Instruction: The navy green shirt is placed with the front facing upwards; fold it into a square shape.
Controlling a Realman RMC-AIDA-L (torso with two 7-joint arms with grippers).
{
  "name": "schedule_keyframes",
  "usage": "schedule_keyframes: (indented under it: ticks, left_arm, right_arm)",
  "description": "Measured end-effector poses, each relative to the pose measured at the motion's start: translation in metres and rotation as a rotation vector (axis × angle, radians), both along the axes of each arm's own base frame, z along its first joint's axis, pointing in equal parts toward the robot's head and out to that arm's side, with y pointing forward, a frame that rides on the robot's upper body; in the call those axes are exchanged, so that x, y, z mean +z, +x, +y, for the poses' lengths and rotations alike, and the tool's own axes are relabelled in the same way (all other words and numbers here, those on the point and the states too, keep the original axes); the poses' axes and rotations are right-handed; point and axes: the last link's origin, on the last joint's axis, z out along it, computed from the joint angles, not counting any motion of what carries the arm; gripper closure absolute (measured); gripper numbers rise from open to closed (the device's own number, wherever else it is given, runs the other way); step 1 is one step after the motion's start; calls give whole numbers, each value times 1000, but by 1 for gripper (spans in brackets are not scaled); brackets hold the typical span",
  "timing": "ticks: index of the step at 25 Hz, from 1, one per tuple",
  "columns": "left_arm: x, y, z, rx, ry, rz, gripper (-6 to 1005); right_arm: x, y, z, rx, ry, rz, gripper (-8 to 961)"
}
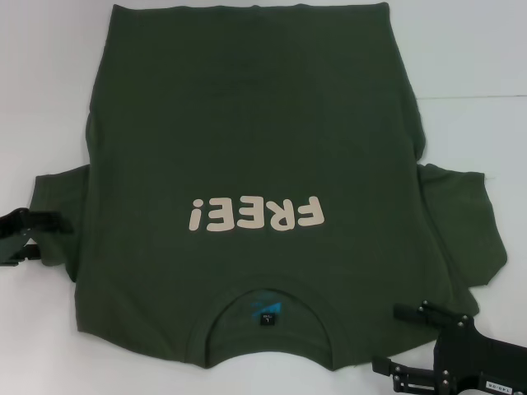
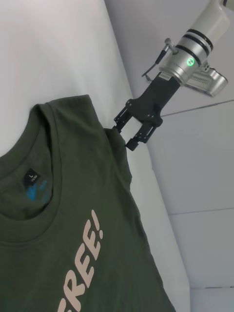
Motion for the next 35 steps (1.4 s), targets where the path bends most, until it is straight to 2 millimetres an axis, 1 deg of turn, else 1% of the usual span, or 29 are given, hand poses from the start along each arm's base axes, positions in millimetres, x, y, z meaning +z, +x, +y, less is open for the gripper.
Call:
schedule_keyframes:
  ticks: [6, 11, 16, 22, 32, 35]
  left_arm:
    - [0, -1, 0, 3, 2, 8, 211]
    - [-1, -1, 1, -5, -11, 25, 438]
    - [-2, -1, 1, -8, -15, 35, 687]
    - [-2, -1, 1, -15, -17, 41, 887]
    - [0, 1, 2, -42, -26, 53, 942]
    - [5, 3, 3, -53, -21, 59, 954]
  right_arm:
    - [0, 0, 0, 1, 2, 4, 23]
    - [1, -1, 0, 3, 1, 5, 22]
    - [1, -1, 0, 3, 2, 7, 22]
    - [1, 0, -1, 2, 1, 7, 23]
    - [1, 0, -1, 0, 3, 9, 22]
    - [2, 0, -1, 1, 5, 11, 22]
